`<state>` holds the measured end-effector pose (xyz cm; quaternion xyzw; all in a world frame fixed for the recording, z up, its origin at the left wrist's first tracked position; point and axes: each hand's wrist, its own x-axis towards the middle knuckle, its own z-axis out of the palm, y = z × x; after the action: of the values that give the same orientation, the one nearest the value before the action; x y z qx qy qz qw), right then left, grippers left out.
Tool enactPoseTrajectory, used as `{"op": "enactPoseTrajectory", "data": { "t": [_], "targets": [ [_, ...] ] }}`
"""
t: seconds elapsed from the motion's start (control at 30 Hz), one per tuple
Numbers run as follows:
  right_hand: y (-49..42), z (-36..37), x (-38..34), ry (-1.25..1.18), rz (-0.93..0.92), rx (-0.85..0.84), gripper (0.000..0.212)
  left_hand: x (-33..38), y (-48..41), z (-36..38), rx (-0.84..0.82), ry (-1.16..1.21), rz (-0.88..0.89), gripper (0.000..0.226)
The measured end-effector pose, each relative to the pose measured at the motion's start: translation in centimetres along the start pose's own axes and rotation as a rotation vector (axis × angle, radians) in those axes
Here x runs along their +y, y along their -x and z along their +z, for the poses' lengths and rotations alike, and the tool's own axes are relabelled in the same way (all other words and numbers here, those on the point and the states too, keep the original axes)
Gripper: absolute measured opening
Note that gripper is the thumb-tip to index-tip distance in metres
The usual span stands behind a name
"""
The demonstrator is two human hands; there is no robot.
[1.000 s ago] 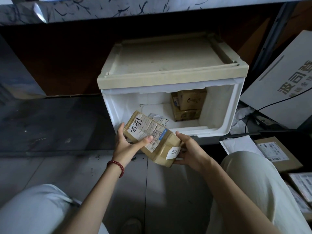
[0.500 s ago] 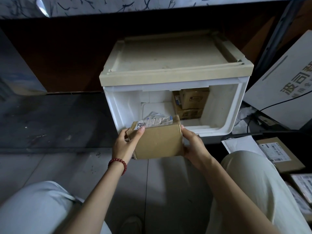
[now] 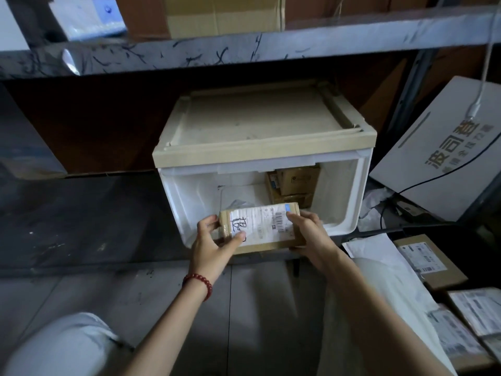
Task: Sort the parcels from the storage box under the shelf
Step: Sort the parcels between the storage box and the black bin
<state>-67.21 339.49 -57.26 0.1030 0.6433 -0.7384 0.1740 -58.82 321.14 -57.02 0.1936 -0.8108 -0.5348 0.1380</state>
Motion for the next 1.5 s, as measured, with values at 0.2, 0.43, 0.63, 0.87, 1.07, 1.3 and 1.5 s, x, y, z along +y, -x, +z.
{"op": "enactPoseTrajectory", "data": {
  "t": [0.2, 0.43, 0.63, 0.87, 1.07, 1.3, 1.5],
  "targets": [
    [1.1, -4.5, -5.1, 0.242, -0.253, 0.019, 0.042, 4.5, 0.3, 3.1, 0.026, 0.003, 0.081, 0.051],
    [5.1, -13.5, -6.2, 0.315, -0.316, 0.136, 0.055, 9.4, 1.0, 8.9, -0.191, -0.001, 0.187, 0.052],
    [9.0, -22.8, -4.8, 0.12, -0.351, 0.381, 0.046, 13.4, 4.3, 17.5, -0.365, 0.065, 0.259, 0.055],
    [12.3, -31.4, -1.3, -0.109, -0.409, 0.694, 0.04, 15.9, 7.9, 27.9, -0.634, -0.037, 0.432, 0.056],
    [12.1, -35.9, 1.8, -0.299, -0.318, 0.901, 0.033, 16.4, 8.9, 35.6, -0.84, -0.11, 0.512, 0.057],
    [9.4, -38.3, 2.5, -0.396, -0.278, 0.977, 0.037, 17.1, 7.4, 42.8, -0.859, -0.248, 0.615, 0.052],
    [6.6, -39.4, 1.2, -0.324, -0.225, 0.977, 0.043, 16.7, 5.1, 45.1, -0.829, -0.3, 0.668, 0.045]
  ]
}}
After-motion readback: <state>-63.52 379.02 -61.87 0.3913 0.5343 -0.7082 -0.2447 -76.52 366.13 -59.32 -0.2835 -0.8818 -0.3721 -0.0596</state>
